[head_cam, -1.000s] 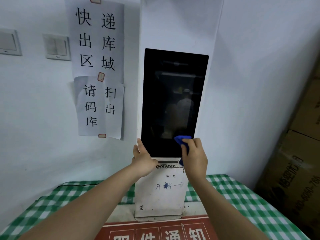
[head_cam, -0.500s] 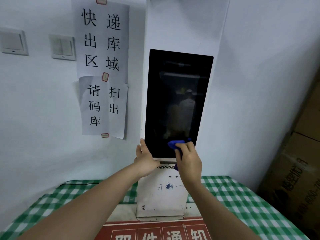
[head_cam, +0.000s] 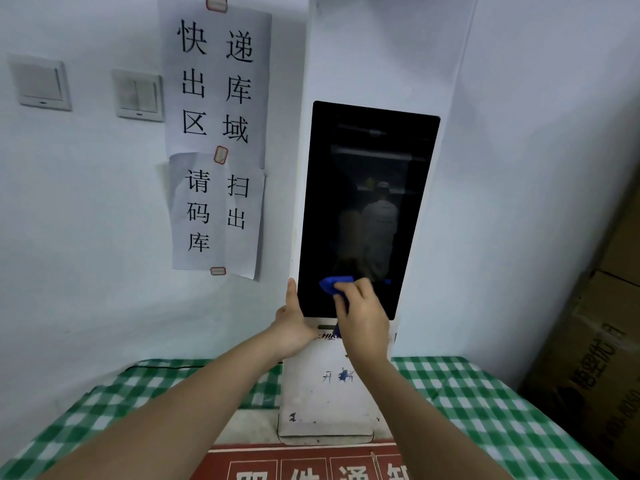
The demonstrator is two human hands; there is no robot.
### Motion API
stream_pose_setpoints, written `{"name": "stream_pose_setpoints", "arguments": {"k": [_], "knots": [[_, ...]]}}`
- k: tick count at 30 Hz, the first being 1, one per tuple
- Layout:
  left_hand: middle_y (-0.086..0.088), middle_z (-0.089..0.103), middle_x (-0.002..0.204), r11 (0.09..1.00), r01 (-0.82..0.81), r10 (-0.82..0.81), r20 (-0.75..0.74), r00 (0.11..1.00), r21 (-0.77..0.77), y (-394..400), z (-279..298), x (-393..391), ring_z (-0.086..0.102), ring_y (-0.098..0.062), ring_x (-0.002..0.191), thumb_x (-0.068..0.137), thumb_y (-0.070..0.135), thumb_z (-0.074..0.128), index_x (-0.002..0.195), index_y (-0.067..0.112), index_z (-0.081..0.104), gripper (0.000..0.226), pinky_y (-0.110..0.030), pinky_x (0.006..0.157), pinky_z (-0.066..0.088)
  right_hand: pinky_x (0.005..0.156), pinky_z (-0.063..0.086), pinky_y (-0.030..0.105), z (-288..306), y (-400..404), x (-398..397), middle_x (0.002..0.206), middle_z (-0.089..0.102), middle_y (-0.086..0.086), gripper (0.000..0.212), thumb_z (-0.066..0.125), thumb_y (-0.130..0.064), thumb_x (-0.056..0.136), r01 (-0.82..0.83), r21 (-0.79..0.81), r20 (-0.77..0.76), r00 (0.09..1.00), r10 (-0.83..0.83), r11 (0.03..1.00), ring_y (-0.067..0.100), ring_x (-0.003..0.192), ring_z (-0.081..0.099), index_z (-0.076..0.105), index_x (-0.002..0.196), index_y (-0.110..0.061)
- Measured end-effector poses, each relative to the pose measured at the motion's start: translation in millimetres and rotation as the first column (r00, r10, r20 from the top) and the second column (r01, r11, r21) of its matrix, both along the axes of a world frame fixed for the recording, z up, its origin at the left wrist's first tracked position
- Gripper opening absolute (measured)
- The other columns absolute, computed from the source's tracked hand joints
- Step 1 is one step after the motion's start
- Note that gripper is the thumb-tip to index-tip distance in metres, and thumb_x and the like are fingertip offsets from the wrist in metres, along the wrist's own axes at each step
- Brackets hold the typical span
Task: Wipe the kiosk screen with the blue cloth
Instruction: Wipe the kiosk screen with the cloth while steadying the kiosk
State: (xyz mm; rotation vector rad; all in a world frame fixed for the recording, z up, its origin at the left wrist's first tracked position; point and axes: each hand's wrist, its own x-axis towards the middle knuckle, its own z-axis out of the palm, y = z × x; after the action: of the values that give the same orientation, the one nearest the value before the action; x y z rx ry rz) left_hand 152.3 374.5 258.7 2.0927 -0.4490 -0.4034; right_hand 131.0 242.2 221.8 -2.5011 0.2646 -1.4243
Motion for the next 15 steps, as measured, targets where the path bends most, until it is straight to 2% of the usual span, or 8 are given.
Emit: {"name": "stream_pose_setpoints", "arguments": {"k": [2,3,6,8,9,11,15], "knots": [[-0.013,0.047,0.130,1.000,0.002,-0.002,0.004,1.000,-0.012,0.6,-2.5,3.1,0.055,-0.020,0.093,0.089,0.005,0.054,0.148,0.029,-0.024,0.100,-0.019,0.062,0.043,0.047,0.043,0.025,8.4,5.1,4.8,0.088,0.058,0.003,0.016,0.070,-0.010,0.082,0.020,0.054,0.059,0.998,-0.023,0.998,0.019,0.062,0.056,0.068,0.098,-0.011],[-0.014,0.047,0.132,1.000,-0.004,0.004,0.006,1.000,-0.012,0.8,-3.6,4.6,0.056,-0.021,0.095,0.088,0.005,0.054,0.148,0.029,-0.023,0.100,-0.021,0.063,0.044,0.047,0.045,0.026,7.0,7.8,6.6,0.088,0.058,0.004,0.017,0.071,-0.009,0.082,0.018,0.040,0.052,0.998,-0.020,0.999,0.019,0.063,0.056,0.068,0.099,-0.010],[-0.016,0.039,0.142,0.999,-0.034,0.034,0.005,0.999,-0.008,2.0,-7.4,8.3,0.052,-0.028,0.116,0.087,0.009,0.057,0.149,0.027,-0.020,0.100,-0.030,0.088,0.046,0.043,0.045,0.030,-14.4,14.4,8.6,0.088,0.058,0.005,0.028,0.077,-0.004,0.071,-0.039,-0.090,-0.091,0.995,0.031,0.995,0.023,0.067,0.058,0.069,0.096,-0.013],[-0.016,0.043,0.138,0.999,-0.036,0.036,-0.011,0.999,-0.019,2.8,-10.8,10.9,0.052,-0.029,0.119,0.086,0.014,0.059,0.150,0.025,-0.017,0.100,-0.035,0.100,0.043,0.036,0.036,0.026,-32.0,17.9,7.0,0.083,0.057,0.003,0.031,0.082,-0.004,0.061,-0.072,-0.196,-0.209,0.977,0.030,0.978,0.022,0.061,0.055,0.069,0.087,-0.015],[-0.016,0.045,0.136,1.000,-0.024,0.023,-0.018,1.000,-0.015,3.3,-11.7,10.8,0.052,-0.029,0.118,0.086,0.015,0.059,0.150,0.024,-0.017,0.099,-0.035,0.101,0.043,0.034,0.033,0.025,-35.2,18.5,6.0,0.080,0.056,0.002,0.028,0.083,-0.006,0.061,-0.073,-0.218,-0.237,0.971,0.020,0.973,0.021,0.059,0.054,0.069,0.084,-0.016],[-0.013,0.044,0.137,1.000,0.008,-0.008,-0.023,1.000,0.013,5.6,-12.1,9.7,0.052,-0.027,0.118,0.087,0.012,0.055,0.150,0.022,-0.017,0.096,-0.030,0.096,0.043,0.034,0.034,0.024,-30.5,17.7,6.6,0.080,0.056,0.002,0.025,0.083,-0.009,0.065,-0.063,-0.195,-0.207,0.978,0.021,0.979,0.020,0.060,0.056,0.070,0.085,-0.017],[-0.011,0.035,0.147,0.999,0.032,-0.032,0.000,0.999,0.025,9.4,-8.7,11.2,0.048,-0.026,0.124,0.086,0.001,0.052,0.151,0.022,-0.012,0.094,-0.027,0.091,0.043,0.042,0.048,0.030,4.3,24.1,11.1,0.087,0.058,0.004,0.017,0.072,-0.012,0.080,-0.033,-0.046,-0.040,0.999,0.031,0.998,0.020,0.068,0.059,0.069,0.097,-0.013]]}}
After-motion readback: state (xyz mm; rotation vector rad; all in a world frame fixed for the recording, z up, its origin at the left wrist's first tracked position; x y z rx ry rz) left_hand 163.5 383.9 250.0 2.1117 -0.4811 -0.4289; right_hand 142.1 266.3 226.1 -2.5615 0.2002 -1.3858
